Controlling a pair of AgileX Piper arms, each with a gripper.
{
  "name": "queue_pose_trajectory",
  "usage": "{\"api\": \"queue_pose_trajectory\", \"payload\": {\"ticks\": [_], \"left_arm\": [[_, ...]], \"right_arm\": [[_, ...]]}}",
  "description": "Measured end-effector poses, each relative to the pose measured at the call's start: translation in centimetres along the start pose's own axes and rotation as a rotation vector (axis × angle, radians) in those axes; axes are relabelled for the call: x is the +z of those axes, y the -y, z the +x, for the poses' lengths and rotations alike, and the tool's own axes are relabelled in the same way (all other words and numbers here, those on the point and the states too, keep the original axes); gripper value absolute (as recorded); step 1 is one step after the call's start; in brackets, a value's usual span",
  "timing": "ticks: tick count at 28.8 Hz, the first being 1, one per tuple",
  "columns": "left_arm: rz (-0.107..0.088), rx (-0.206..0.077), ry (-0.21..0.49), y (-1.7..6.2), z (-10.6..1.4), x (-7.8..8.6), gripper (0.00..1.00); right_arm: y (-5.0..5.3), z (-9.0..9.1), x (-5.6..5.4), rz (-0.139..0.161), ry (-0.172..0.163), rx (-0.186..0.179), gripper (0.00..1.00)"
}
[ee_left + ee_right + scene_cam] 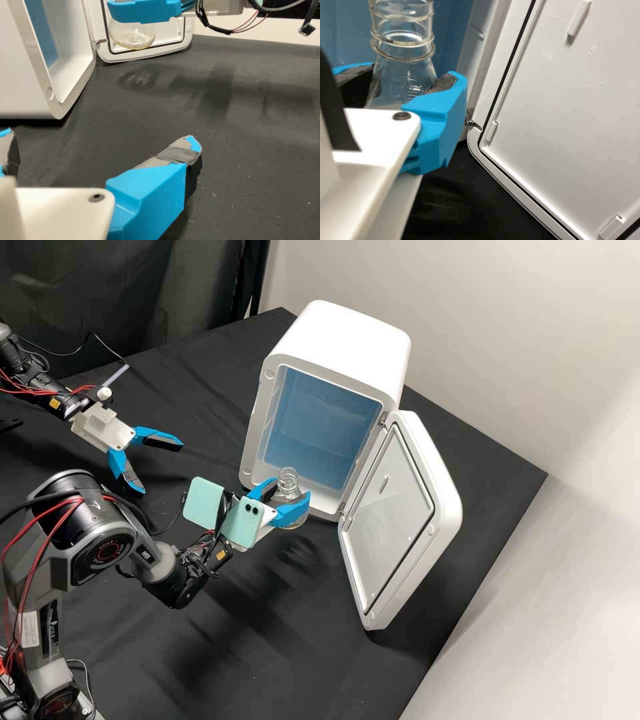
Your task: Place the flask in the incubator
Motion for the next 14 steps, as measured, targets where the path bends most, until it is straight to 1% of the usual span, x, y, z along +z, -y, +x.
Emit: {"api": "queue_pose_trajectory", "payload": {"ticks": [4,10,14], "left_arm": [[0.0,0.0,0.0,0.0,0.0,0.0,1.0],[0.0,0.0,0.0,0.0,0.0,0.0,1.0],[0.0,0.0,0.0,0.0,0.0,0.0,1.0]], "right_arm": [[-0.1,0.3,0.3,0.0,0.006,0.007,0.0],[-0.2,0.6,0.3,-0.001,0.004,0.01,0.0],[-0.6,1.3,0.2,-0.004,-0.005,0.03,0.0]]}}
